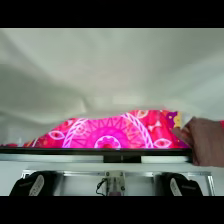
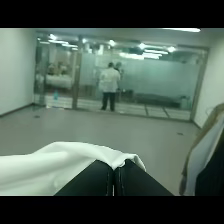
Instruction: Fold the shirts.
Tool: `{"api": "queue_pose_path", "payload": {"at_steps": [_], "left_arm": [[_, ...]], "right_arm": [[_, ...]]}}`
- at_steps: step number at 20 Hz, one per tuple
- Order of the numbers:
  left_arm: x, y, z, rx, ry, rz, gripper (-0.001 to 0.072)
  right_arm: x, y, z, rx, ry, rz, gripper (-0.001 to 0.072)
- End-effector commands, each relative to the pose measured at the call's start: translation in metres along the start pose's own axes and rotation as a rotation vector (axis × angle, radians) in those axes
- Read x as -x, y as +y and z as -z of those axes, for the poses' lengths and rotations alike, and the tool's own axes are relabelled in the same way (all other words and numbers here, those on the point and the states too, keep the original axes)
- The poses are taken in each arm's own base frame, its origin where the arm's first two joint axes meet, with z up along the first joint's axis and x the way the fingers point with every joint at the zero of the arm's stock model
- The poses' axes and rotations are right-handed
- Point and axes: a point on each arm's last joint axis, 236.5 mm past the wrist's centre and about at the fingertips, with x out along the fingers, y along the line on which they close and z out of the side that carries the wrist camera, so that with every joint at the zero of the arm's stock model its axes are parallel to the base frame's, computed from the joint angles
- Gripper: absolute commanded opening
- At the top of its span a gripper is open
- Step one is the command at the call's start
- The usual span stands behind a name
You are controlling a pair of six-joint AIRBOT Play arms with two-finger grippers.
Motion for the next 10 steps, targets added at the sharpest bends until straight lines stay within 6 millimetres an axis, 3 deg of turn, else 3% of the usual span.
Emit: {"api": "queue_pose_path", "payload": {"at_steps": [1,3,5,7,10], "left_arm": [[0.000,0.018,0.031,-0.013,0.116,-0.067,0.0026],[-0.015,0.031,0.077,0.024,0.247,-0.076,0.0026],[-0.029,0.044,0.143,0.082,0.438,-0.073,0.0026],[-0.037,0.058,0.228,0.161,0.673,-0.068,0.0026],[-0.042,0.080,0.361,0.306,0.966,-0.085,0.0026]], "right_arm": [[-0.002,-0.008,0.027,-0.009,0.113,0.032,0.0049],[-0.024,-0.011,0.073,-0.020,0.276,0.017,0.0048],[-0.044,-0.019,0.140,-0.017,0.516,0.014,0.0048],[-0.063,-0.028,0.223,-0.022,0.783,0.006,0.0049],[-0.086,-0.026,0.350,-0.079,1.096,-0.046,0.0049]]}}
